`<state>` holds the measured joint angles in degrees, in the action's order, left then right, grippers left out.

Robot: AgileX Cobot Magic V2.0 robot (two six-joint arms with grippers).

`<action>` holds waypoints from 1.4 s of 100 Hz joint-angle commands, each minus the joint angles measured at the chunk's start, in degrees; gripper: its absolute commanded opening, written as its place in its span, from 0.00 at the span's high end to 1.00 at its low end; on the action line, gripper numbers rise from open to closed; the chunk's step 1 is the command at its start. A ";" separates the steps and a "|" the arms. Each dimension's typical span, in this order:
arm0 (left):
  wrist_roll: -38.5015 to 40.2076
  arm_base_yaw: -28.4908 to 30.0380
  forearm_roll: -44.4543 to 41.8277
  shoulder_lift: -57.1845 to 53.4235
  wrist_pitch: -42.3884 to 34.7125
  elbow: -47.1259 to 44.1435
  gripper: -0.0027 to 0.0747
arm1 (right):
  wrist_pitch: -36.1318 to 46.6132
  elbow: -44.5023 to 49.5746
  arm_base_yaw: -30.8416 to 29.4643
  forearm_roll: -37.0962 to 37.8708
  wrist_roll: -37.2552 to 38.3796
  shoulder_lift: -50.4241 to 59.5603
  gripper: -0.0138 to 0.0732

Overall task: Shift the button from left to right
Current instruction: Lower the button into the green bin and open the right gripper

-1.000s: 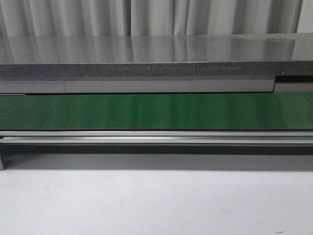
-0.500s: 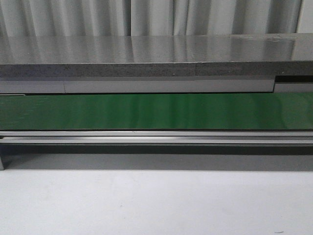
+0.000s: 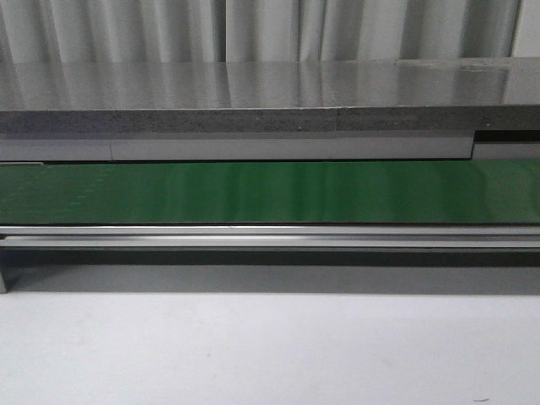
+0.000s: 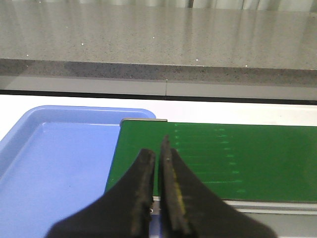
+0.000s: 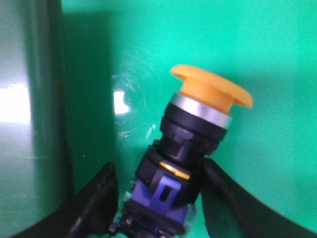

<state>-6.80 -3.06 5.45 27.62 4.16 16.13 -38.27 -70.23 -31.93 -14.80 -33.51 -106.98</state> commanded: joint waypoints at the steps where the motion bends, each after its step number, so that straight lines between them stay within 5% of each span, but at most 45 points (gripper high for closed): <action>1: 0.01 0.04 0.34 0.16 -4.53 1.62 0.96 | 1.85 -1.92 -0.43 -1.25 -0.70 2.83 0.41; 21: 0.01 0.04 0.34 0.16 -4.53 1.62 0.96 | 2.37 -1.92 -0.43 -1.27 -0.40 2.83 0.19; 61: 0.01 0.04 0.34 0.16 -4.53 1.62 0.96 | 6.84 -1.92 1.27 -7.19 3.64 10.26 0.19; 116: 0.01 0.04 0.34 0.16 -4.53 1.62 0.96 | 8.26 -0.86 22.94 -11.41 3.60 25.18 0.20; 140: 0.01 0.04 0.34 0.16 -4.53 1.62 0.96 | 16.32 9.97 28.72 -11.56 3.60 37.71 0.20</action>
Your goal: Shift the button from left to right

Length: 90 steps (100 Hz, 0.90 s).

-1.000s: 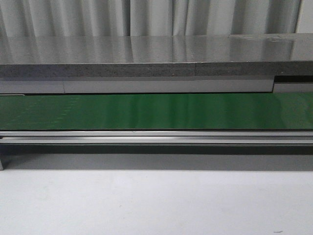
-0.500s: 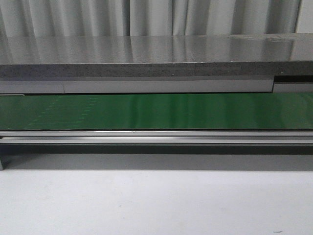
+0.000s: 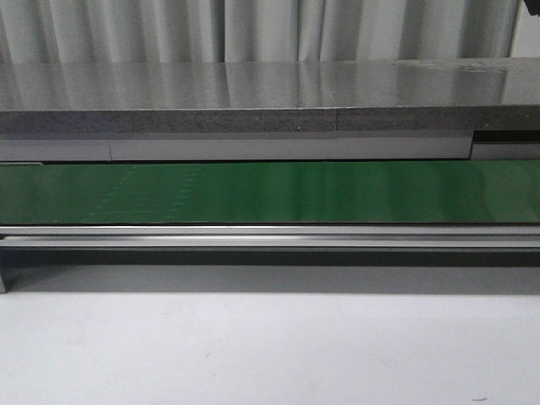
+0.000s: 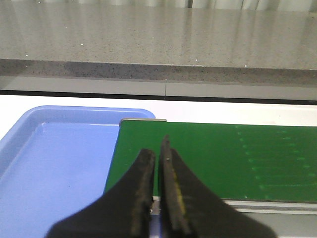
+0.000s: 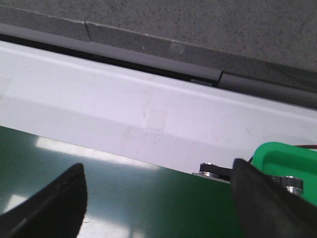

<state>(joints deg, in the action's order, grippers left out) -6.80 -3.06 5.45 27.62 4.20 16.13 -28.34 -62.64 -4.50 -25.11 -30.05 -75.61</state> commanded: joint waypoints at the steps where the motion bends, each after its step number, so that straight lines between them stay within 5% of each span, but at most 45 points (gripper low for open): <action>1: 0.01 0.04 0.34 0.16 -4.57 1.62 0.96 | 6.94 2.81 1.52 -1.24 0.14 6.82 0.20; 46: 0.01 0.04 0.34 0.16 -4.57 1.62 0.96 | 15.77 30.33 2.58 -1.32 0.02 40.38 0.22; 59: 0.01 0.04 0.34 0.16 -4.57 1.62 0.96 | 12.78 34.96 2.58 -1.37 0.02 47.65 0.39; 84: 0.01 0.04 0.34 0.16 -4.57 1.62 0.96 | 10.67 37.99 2.58 -1.37 0.02 53.63 0.88; 90: 0.01 0.04 0.34 0.16 -4.57 1.62 0.96 | 10.84 37.99 2.58 -1.37 0.02 53.68 0.92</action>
